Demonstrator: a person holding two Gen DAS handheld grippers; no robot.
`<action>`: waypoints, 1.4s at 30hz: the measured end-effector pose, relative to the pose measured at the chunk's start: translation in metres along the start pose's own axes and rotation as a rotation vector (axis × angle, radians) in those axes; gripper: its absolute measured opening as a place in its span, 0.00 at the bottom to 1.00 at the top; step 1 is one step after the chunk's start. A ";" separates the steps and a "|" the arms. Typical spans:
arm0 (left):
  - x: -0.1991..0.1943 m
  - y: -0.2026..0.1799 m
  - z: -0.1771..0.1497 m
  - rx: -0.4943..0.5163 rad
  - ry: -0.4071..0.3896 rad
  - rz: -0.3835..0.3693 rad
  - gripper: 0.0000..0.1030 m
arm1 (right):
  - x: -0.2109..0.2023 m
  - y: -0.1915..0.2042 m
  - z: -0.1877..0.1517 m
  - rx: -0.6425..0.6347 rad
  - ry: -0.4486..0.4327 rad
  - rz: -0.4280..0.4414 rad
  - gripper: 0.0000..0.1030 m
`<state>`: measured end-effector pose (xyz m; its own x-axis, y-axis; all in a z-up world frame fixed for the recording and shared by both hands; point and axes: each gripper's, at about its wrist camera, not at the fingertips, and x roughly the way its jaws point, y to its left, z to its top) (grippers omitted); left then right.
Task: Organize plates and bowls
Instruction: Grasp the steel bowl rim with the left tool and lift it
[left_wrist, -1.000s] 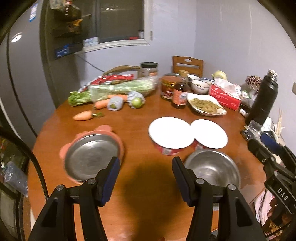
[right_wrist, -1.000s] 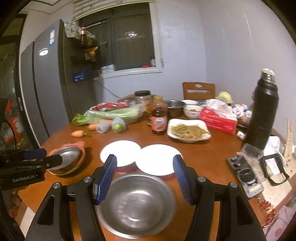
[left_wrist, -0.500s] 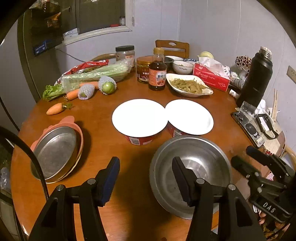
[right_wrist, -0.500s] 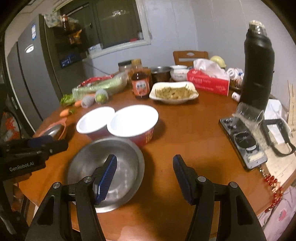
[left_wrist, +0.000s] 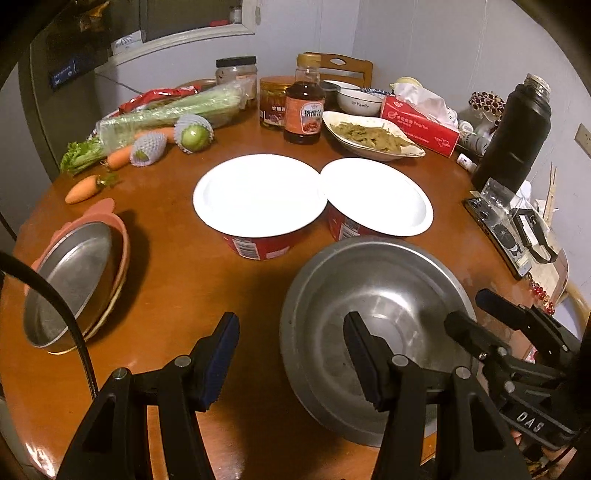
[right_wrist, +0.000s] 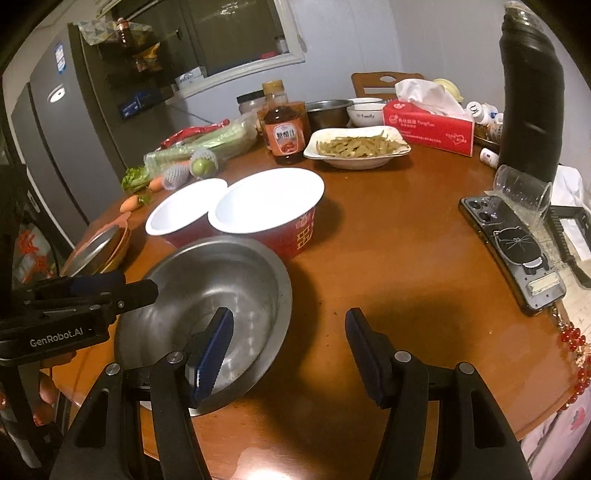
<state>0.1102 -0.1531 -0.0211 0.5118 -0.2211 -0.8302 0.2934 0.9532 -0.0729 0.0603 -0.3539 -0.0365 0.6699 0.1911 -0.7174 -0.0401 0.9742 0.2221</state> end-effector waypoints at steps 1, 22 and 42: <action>0.002 0.000 0.000 -0.002 0.003 0.000 0.57 | 0.001 0.001 -0.001 -0.005 0.001 -0.001 0.63; 0.022 -0.008 -0.006 -0.014 0.038 -0.098 0.48 | 0.012 0.019 -0.005 -0.044 0.035 0.057 0.41; -0.022 0.032 -0.023 -0.065 -0.040 -0.043 0.48 | -0.002 0.069 -0.001 -0.125 -0.008 0.082 0.39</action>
<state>0.0899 -0.1128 -0.0180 0.5322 -0.2690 -0.8027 0.2632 0.9538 -0.1451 0.0553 -0.2867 -0.0199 0.6665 0.2700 -0.6949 -0.1867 0.9629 0.1950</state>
